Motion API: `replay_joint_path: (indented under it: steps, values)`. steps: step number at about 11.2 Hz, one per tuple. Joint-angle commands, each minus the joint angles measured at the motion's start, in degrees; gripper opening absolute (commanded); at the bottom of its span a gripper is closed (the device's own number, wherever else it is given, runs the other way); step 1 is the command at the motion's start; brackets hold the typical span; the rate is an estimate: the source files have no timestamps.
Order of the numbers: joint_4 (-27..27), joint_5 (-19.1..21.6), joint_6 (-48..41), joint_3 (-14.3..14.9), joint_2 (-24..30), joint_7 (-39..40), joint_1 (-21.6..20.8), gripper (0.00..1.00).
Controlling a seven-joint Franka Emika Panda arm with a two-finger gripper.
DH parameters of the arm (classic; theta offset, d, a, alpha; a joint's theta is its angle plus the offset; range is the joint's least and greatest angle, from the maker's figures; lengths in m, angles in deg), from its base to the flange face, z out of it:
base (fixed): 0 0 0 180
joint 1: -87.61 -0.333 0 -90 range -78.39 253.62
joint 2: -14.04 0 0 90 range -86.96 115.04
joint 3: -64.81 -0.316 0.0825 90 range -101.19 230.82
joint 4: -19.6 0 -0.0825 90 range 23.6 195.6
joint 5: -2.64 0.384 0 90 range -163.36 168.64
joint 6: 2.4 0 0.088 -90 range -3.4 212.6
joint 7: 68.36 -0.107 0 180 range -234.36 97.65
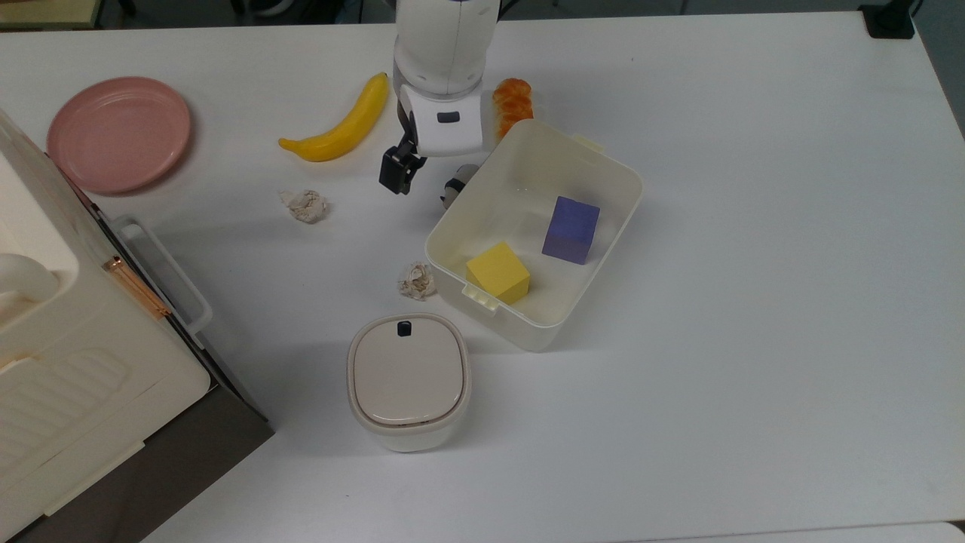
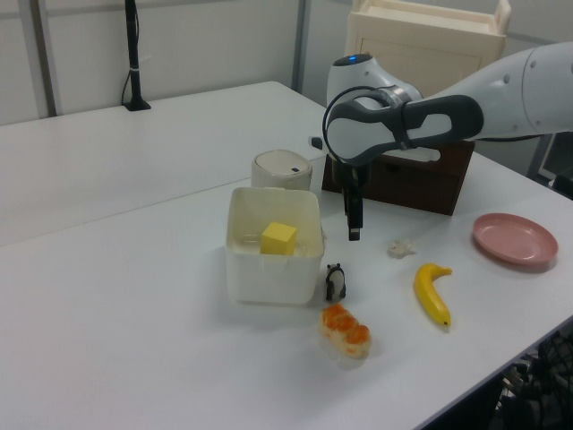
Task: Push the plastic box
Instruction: 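Move the gripper down beside the white plastic box's rim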
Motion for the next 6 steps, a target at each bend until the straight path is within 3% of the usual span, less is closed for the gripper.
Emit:
replay_joint_path:
  steps: [1, 6]
  values:
    - [0.32, -0.43, 2.17, 0.50, -0.47, 0.17, -1.80, 1.00]
    - [-0.56, -0.35, 3.31, 0.32, -1.35, 0.26, -1.89, 1.00]
